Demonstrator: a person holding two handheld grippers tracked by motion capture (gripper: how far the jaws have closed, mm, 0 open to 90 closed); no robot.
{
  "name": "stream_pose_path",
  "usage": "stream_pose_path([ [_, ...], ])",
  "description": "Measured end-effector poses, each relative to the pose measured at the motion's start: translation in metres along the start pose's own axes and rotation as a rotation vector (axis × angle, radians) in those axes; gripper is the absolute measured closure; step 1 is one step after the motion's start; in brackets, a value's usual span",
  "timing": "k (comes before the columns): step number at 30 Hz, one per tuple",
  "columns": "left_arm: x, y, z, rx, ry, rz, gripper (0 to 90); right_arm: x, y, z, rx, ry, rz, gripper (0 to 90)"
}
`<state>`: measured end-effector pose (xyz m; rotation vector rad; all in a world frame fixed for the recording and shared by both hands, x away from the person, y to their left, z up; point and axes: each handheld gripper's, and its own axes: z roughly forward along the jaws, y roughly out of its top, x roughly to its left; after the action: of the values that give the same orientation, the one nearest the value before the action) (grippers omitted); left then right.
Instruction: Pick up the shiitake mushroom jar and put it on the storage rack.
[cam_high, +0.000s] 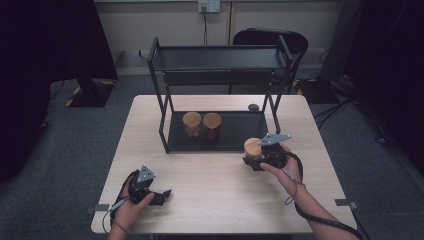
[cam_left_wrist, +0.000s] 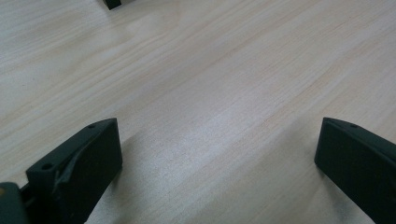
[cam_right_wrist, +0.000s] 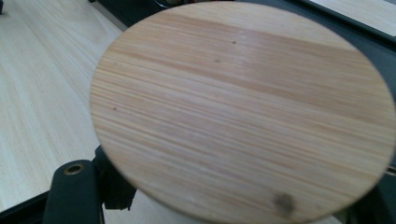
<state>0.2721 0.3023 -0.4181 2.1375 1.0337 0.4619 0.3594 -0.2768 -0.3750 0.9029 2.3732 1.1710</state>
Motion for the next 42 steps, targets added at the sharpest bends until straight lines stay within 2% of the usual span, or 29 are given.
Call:
stream_pose_path([
  [26,0.0,0.0,0.0,0.0,0.0,0.0,0.4,-0.002,0.025,0.022,-0.004,-0.025,0.008,25.5],
  [42,0.0,0.0,0.0,0.0,0.0,0.0,0.4,-0.009,0.03,0.041,-0.007,-0.032,0.048,25.5],
])
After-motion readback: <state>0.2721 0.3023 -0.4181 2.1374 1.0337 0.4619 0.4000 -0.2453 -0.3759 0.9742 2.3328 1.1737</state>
